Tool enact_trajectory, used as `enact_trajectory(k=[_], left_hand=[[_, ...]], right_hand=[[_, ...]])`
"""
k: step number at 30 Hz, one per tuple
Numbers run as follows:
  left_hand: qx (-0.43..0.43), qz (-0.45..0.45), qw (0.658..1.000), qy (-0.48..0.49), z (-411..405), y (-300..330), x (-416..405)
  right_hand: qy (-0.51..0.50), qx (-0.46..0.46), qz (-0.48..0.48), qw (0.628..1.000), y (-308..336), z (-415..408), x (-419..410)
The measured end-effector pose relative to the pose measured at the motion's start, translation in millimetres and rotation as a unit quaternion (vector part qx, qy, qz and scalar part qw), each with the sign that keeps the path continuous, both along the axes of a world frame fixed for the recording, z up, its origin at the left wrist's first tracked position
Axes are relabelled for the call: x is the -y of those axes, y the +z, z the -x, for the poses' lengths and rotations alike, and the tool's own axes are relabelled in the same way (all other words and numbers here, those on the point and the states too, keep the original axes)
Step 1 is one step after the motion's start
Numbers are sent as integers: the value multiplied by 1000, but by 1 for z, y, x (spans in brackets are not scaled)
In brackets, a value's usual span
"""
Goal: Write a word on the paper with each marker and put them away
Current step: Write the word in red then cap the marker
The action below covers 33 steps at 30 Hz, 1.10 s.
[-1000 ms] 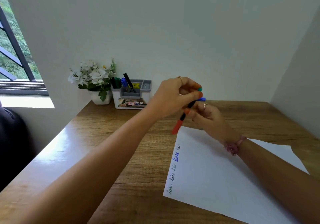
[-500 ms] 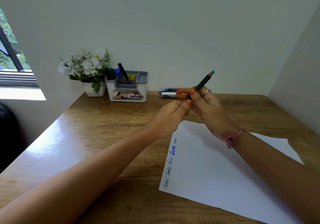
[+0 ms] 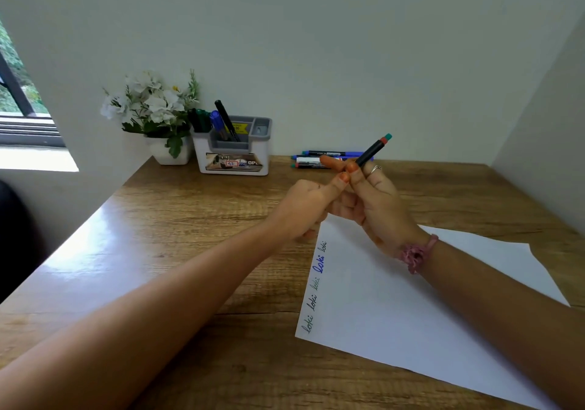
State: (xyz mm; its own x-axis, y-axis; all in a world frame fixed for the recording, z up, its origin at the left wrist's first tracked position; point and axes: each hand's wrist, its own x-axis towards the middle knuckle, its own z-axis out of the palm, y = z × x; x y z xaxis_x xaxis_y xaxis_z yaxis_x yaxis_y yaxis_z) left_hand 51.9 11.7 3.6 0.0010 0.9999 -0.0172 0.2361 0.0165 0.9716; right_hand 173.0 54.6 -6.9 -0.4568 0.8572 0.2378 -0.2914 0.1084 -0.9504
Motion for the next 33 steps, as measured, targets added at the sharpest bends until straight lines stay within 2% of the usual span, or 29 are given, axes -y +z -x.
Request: enact_trajectory(k=[16, 21, 23, 26, 29, 33], left_hand=[[15, 119, 992, -31, 11, -2, -2], [0, 145, 983, -115, 17, 0, -2], [-29, 103, 987, -123, 23, 3, -2], [-205, -46, 975, -66, 42, -4, -9], [-234, -83, 964, -99, 60, -16, -16], [-264, -96, 950, -139, 63, -23, -23]], right_hand=[[-12, -31, 27, 999, 4, -1, 1], [-72, -54, 20, 996, 17, -14, -12], [-99, -44, 23, 994, 14, -17, -17], [-112, -15, 41, 993, 14, -23, -22], [-67, 32, 43, 996, 15, -31, -25], [50, 145, -25, 988, 20, -37, -29]])
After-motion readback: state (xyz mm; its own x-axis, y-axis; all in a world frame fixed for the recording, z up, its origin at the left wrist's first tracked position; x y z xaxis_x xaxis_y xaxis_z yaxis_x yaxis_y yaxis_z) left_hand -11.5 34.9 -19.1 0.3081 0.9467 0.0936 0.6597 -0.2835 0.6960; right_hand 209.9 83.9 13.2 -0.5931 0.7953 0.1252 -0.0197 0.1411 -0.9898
